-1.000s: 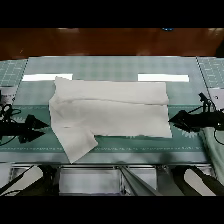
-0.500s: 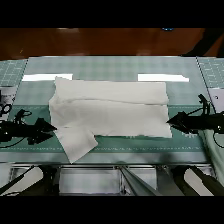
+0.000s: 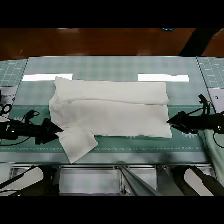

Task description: Fold the shirts.

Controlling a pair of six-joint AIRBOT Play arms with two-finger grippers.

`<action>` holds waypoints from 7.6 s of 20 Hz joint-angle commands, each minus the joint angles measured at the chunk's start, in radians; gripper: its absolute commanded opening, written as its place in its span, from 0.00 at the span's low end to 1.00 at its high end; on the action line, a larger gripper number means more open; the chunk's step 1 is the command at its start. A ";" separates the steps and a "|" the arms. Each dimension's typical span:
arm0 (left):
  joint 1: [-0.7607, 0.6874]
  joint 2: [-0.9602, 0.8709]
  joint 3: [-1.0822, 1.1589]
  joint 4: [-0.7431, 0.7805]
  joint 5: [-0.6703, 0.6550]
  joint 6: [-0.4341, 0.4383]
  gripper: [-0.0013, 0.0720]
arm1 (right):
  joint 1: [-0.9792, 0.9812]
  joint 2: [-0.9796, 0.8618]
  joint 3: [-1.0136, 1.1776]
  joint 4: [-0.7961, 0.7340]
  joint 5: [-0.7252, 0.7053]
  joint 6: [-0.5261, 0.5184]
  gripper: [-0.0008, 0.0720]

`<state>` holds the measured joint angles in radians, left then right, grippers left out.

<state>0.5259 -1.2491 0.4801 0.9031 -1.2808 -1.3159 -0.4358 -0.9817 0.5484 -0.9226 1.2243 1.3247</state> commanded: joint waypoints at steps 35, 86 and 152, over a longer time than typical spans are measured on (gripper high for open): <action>-0.122 -0.051 0.055 -0.095 0.043 0.084 0.04 | -0.028 -0.218 -0.074 0.076 -0.110 -0.048 0.42; -0.192 -0.085 0.741 0.154 0.177 -0.102 0.71 | -0.166 -0.331 0.533 -0.154 -0.061 0.051 0.59; -0.888 -0.247 0.987 -0.012 0.114 -0.073 0.04 | 0.319 0.056 0.515 0.351 0.053 0.096 0.04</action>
<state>-0.5003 -1.6810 1.6024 0.8921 -1.1992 -1.4551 -0.1955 -0.8364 1.0435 -0.7071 1.3628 1.4528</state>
